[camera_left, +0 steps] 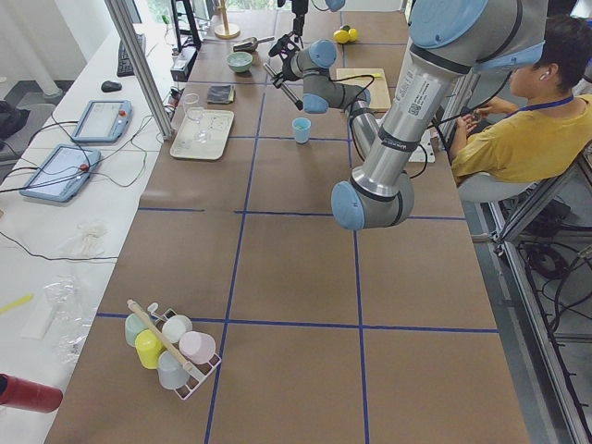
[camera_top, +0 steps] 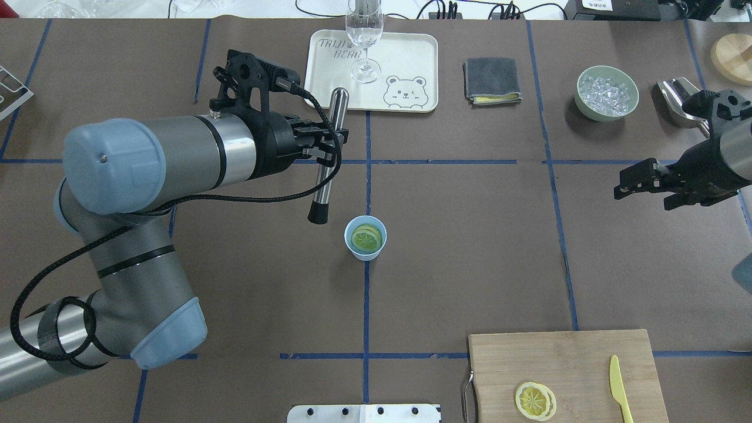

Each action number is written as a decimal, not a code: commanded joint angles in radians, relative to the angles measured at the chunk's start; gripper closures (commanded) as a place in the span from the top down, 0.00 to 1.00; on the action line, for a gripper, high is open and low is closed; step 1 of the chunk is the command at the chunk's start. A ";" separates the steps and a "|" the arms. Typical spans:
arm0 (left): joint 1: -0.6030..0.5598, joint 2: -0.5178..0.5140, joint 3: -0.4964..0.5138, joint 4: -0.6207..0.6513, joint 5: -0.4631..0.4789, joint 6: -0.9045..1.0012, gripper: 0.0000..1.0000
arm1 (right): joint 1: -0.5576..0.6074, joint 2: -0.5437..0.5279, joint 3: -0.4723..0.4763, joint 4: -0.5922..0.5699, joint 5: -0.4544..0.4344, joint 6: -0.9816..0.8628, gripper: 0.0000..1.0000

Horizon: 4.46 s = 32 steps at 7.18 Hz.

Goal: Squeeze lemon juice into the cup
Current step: 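Lift the steel muddler with the left gripper and carry it over the cup, then press the muddler down into the cup onto the lemon with the left gripper, then lift the muddler out of the cup and carry it back with the left gripper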

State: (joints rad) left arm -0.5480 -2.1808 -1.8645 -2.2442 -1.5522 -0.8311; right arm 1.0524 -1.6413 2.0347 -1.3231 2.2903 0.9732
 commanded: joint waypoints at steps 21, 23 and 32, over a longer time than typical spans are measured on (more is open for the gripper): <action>0.353 0.010 0.406 -0.684 0.774 0.267 0.00 | 0.020 -0.002 -0.002 -0.001 0.023 -0.008 1.00; 0.359 0.012 0.406 -0.683 0.774 0.267 0.00 | 0.020 -0.002 -0.001 -0.001 0.029 -0.007 1.00; 0.283 0.013 0.104 -0.538 0.716 0.517 0.00 | 0.031 -0.005 0.001 0.001 0.046 -0.013 1.00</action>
State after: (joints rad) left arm -0.2321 -2.1667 -1.7371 -2.8523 -0.8349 -0.3089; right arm 1.0823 -1.6449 2.0381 -1.3223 2.3385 0.9659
